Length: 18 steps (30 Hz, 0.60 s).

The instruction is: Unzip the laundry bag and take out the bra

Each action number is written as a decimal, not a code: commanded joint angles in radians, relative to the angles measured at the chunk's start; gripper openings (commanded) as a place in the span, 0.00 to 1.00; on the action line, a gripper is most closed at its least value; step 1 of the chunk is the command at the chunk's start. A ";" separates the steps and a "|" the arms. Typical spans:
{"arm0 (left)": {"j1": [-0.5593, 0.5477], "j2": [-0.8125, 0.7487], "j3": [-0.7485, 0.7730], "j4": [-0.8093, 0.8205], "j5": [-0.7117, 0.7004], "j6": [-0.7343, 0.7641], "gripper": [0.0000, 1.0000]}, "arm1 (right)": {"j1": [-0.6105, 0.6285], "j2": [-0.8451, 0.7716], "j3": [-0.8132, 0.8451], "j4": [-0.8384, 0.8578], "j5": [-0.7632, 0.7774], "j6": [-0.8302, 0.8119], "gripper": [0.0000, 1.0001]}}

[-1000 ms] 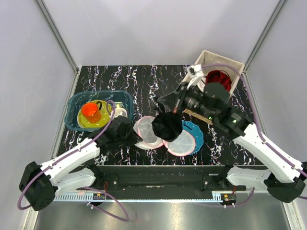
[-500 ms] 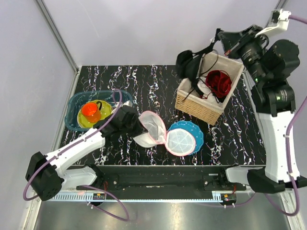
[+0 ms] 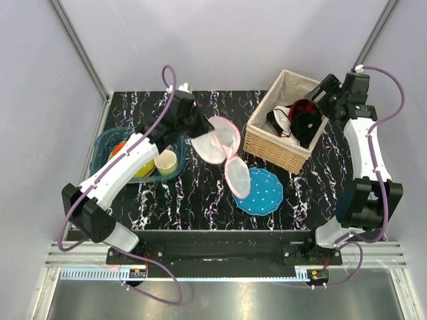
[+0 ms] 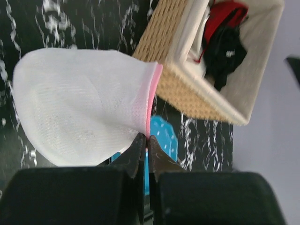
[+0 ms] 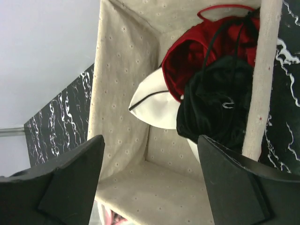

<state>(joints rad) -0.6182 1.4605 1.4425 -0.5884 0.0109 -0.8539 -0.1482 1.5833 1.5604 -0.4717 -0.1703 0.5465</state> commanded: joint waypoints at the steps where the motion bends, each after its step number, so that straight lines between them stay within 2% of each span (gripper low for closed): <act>1: 0.024 0.081 0.229 -0.080 -0.156 0.114 0.00 | 0.009 -0.161 -0.014 0.044 -0.008 0.009 0.89; 5: 0.086 0.193 0.363 -0.114 -0.241 0.139 0.00 | 0.009 -0.232 -0.072 0.027 -0.044 0.023 0.90; 8: 0.156 0.237 0.417 -0.110 -0.238 0.127 0.00 | 0.010 -0.288 -0.121 0.033 -0.081 0.039 0.90; 9: 0.187 0.273 0.426 -0.108 -0.226 0.127 0.42 | 0.010 -0.298 -0.131 0.033 -0.093 0.044 0.90; 10: 0.199 0.287 0.436 -0.111 -0.213 0.127 0.74 | 0.010 -0.318 -0.147 0.034 -0.122 0.050 0.90; 11: 0.210 0.299 0.438 -0.120 -0.195 0.124 0.90 | 0.010 -0.327 -0.157 0.039 -0.138 0.059 0.90; 12: 0.225 0.317 0.441 -0.140 -0.149 0.125 0.97 | 0.010 -0.335 -0.167 0.042 -0.152 0.064 0.90; 13: 0.230 0.320 0.434 -0.149 -0.135 0.124 0.99 | 0.012 -0.351 -0.177 0.044 -0.170 0.069 0.90; 16: 0.224 0.258 0.377 -0.136 -0.060 0.107 0.99 | 0.022 -0.364 -0.221 0.053 -0.172 0.070 0.90; 18: 0.206 0.195 0.285 -0.094 -0.026 0.113 0.99 | 0.032 -0.362 -0.244 0.039 -0.172 0.058 0.91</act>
<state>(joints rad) -0.3752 1.7798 1.8061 -0.7223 -0.1181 -0.7422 -0.1364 1.2213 1.3571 -0.4381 -0.3008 0.6018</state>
